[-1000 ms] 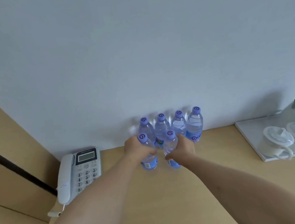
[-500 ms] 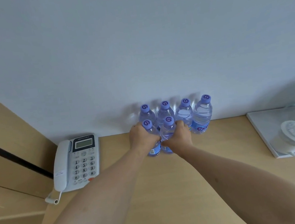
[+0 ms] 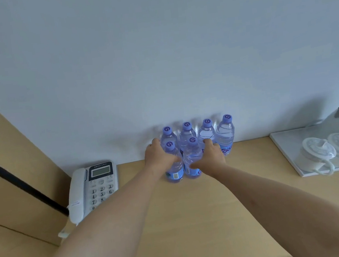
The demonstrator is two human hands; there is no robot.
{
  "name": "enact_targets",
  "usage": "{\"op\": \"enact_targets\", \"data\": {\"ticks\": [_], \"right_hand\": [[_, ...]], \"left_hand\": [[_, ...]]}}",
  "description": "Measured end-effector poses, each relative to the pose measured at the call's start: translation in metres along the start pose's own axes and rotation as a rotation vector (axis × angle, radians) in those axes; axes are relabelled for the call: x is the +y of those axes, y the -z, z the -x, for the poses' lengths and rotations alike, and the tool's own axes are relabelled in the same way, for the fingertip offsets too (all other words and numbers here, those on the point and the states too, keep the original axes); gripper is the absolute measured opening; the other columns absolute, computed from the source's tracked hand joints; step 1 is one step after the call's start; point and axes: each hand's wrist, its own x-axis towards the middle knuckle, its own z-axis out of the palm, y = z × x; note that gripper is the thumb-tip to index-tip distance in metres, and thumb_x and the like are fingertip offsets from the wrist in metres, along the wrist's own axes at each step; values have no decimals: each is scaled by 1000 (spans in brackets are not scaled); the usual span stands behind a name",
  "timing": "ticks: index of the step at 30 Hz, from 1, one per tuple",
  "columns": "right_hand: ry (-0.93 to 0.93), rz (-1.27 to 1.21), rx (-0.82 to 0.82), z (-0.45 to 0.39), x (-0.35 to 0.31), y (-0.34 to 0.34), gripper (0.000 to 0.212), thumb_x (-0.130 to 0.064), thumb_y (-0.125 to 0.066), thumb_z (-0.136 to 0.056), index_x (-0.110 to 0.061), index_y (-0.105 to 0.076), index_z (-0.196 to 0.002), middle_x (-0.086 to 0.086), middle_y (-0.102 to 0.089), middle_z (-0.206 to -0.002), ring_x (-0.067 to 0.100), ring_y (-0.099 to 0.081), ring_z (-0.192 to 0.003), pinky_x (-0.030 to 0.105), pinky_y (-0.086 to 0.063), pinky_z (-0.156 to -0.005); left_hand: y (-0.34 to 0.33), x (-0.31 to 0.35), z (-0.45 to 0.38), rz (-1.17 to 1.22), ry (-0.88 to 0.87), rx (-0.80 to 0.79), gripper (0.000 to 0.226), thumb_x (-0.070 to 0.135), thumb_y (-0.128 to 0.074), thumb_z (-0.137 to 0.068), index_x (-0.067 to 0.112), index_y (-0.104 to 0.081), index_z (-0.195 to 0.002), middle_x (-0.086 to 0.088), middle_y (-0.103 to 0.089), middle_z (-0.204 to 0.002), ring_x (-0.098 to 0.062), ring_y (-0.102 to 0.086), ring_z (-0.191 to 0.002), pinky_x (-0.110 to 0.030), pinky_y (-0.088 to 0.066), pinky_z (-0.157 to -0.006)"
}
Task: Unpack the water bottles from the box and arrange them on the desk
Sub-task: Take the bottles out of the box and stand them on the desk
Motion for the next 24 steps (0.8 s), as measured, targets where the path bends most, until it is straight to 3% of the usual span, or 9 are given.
{"op": "enact_targets", "data": {"ticks": [3,6,10,15,18,24], "right_hand": [[39,28,35,21,-11,18,79,-28,-83,-63,-20,-41,-129,7,-45,-118,25,-55,-97,28,-41,-68],[66,93,70,48,-19,36,83,-31,-81,-63,-23,-40,-134,6,-44,-120,25,-53,-103,29,-40,-70],[75,158,160,90,-20,61,81,-35,-81,-60,-25,-43,-130,6,-45,-113,27,-53,-104,30,-41,-70],[-6,203,251,146,3,91,89,-41,-85,-60,-23,-40,-135,7,-48,-117,28,-48,-114,31,-38,-77],[-105,196,284,179,25,112,99,-43,-86,-59,-25,-34,-142,9,-44,-131,28,-45,-122,34,-42,-83],[-215,189,375,242,85,160,93,-44,-87,-59,-22,-40,-137,7,-49,-129,26,-43,-122,34,-41,-89]], "left_hand": [[19,10,12,-67,-92,-2,82,33,-87,-62,14,-45,-130,-6,-52,-121,-23,-56,-104,-27,-42,-75],[33,24,31,-88,-236,3,71,31,-82,-64,16,-50,-125,-5,-53,-123,-15,-57,-93,-22,-41,-73],[39,42,64,-141,-378,-28,74,35,-80,-64,24,-49,-130,-2,-50,-123,-22,-53,-108,-37,-49,-91],[30,58,115,-157,-475,-104,59,43,-82,-58,26,-55,-108,3,-52,-109,-17,-54,-93,-31,-48,-79],[16,71,144,-232,-553,-157,62,45,-79,-61,30,-55,-116,5,-54,-111,-19,-56,-101,-38,-51,-84],[-32,120,195,-368,-695,-223,86,48,-79,-65,33,-41,-140,1,-43,-141,-25,-43,-127,-44,-45,-98]]}}
